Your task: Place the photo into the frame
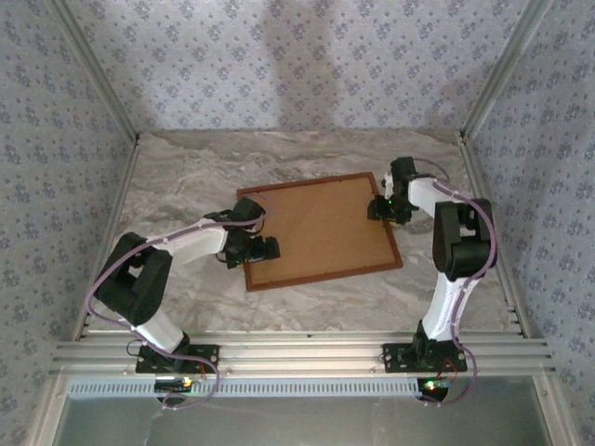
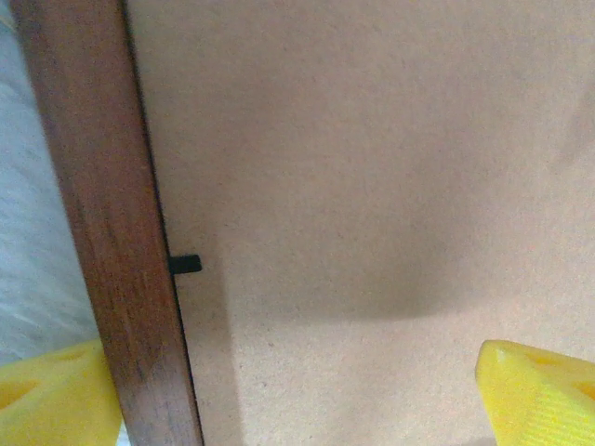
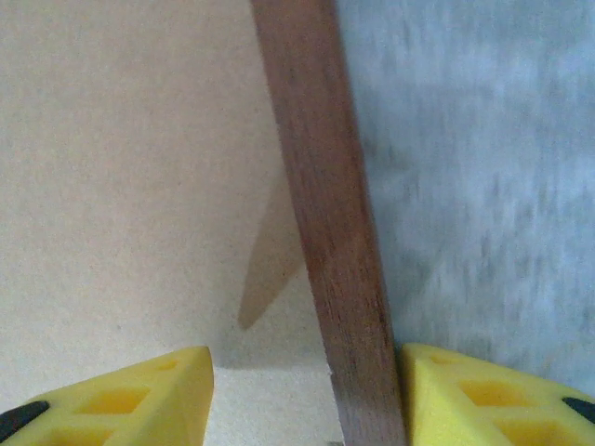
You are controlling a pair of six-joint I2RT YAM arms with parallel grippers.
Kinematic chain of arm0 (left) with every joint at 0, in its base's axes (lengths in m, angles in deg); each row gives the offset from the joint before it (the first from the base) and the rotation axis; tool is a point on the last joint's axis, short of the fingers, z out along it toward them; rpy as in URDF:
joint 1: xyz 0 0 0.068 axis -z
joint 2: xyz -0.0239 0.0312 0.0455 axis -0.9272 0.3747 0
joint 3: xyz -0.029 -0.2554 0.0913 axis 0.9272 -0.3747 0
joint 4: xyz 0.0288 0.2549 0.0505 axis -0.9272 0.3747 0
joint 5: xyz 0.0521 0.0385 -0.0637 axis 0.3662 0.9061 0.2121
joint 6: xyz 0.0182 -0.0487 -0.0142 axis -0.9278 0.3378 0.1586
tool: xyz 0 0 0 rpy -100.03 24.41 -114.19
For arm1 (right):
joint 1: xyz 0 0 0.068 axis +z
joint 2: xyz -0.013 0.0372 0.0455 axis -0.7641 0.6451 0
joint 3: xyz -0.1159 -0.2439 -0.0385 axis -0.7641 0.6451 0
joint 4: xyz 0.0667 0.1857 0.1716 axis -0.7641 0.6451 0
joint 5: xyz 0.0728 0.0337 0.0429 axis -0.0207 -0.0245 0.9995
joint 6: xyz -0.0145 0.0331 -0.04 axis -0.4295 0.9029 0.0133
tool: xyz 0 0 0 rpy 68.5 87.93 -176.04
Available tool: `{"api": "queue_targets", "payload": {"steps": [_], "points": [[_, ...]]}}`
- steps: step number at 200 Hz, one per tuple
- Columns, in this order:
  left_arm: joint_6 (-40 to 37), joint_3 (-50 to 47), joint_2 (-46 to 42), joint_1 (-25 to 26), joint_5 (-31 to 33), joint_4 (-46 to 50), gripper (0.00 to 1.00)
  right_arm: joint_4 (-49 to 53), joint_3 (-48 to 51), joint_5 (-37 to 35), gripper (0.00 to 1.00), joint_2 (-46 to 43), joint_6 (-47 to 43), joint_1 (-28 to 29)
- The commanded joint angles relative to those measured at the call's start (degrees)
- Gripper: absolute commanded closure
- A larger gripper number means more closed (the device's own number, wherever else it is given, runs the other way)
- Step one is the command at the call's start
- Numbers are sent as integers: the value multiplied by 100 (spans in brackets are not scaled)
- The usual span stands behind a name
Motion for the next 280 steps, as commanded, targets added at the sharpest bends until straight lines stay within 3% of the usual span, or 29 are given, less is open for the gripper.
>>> {"api": "queue_targets", "payload": {"steps": [1, 33, 73, 111, 160, 201, 231, 280], "points": [[534, -71, -80, 525, -1111, -221, 7, -452, -868, 713, 43, 558, 3, 327], [422, 183, -236, 512, -700, 190, 6, -71, -1565, 362, 33, 799, 195, 309], [-520, 934, -555, -215, -157, 1033, 3, 134, -900, -413, 23, -142, 331, 231], [-1130, 1575, -300, -1193, 71, 424, 3, 306, 149, -854, 28, -1196, 664, 344], [-1988, 2914, 1075, -1907, 465, 0, 3, -93, 2005, -1242, 32, -2577, 2279, 984], [-2274, 3732, 2507, -2416, -316, -214, 4, -1198, 2798, -1255, 30, -2708, 3727, 1823], [-2050, 3602, 2958, -2598, -986, -597, 5, -1983, 2991, -1146, 29, -2425, 4429, 2079], [-1512, 2953, 2790, -2578, -1535, -947, 6, -2147, 2539, -984, 28, -1862, 4292, 2009]]}}
